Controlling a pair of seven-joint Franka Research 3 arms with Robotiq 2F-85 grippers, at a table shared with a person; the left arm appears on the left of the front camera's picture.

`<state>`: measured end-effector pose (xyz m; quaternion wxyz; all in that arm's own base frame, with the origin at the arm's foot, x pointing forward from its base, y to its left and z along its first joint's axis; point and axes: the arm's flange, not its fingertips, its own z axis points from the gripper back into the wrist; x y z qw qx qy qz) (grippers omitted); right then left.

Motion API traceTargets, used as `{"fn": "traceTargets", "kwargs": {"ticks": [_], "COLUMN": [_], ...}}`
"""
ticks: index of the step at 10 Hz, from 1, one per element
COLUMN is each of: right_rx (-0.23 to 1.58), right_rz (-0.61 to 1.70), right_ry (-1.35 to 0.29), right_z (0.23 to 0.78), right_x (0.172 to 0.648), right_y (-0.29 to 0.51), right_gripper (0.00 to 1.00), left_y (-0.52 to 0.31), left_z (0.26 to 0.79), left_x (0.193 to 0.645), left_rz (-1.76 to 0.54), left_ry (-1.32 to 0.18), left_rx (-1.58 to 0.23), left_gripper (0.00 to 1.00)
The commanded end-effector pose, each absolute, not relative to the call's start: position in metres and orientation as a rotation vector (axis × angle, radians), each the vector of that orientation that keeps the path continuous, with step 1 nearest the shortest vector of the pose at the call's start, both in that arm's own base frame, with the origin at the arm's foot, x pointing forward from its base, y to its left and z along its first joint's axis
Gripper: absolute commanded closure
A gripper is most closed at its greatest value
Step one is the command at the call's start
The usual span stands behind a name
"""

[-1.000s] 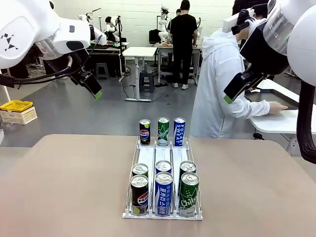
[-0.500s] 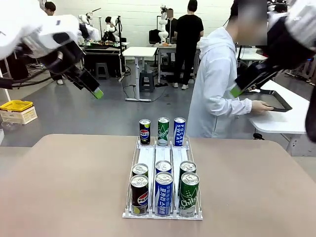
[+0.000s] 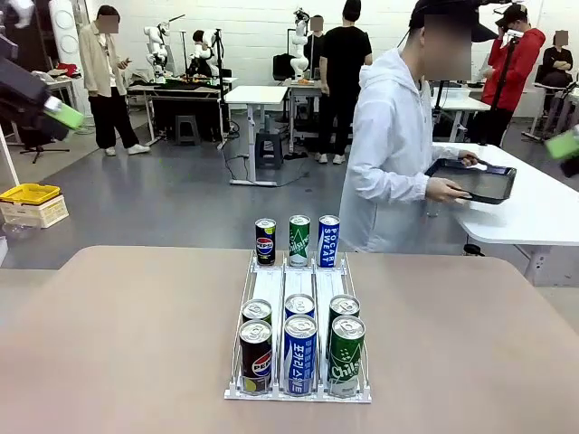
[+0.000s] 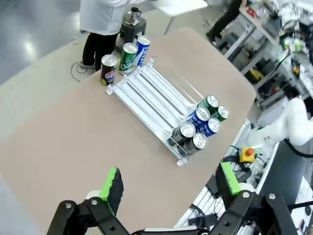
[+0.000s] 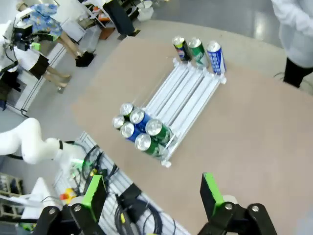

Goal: Retrieve and hand over the desired beverage to the person.
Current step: Pick up a can of the same type that the person held from the Automatic Can Dispenser.

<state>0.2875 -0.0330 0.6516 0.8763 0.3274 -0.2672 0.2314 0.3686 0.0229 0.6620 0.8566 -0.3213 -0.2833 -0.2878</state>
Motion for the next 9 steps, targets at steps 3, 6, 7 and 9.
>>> {"fn": "traceTargets", "kwargs": {"ticks": [3,6,7,9], "right_rx": [0.715,0.691,0.691,0.691], "right_rz": [0.420,0.399,0.399,0.399], "right_ry": [-0.664,-0.645,-0.645,-0.645], "right_z": [0.641,0.650,0.650,0.650], "right_x": [0.261,0.260,0.260,0.260], "right_y": [-0.083,-0.093,-0.093,-0.093], "right_gripper": [0.00,0.00,0.00,0.00], "left_y": [0.078,0.088,0.088,0.088], "left_z": [0.671,0.673,0.673,0.673], "left_x": [0.346,0.345,0.345,0.345], "left_rz": [-0.508,-0.482,-0.482,-0.482], "left_ry": [-0.661,-0.644,-0.644,-0.644], "left_rx": [-0.706,-0.689,-0.689,-0.689], "left_gripper": [0.00,0.00,0.00,0.00]}}
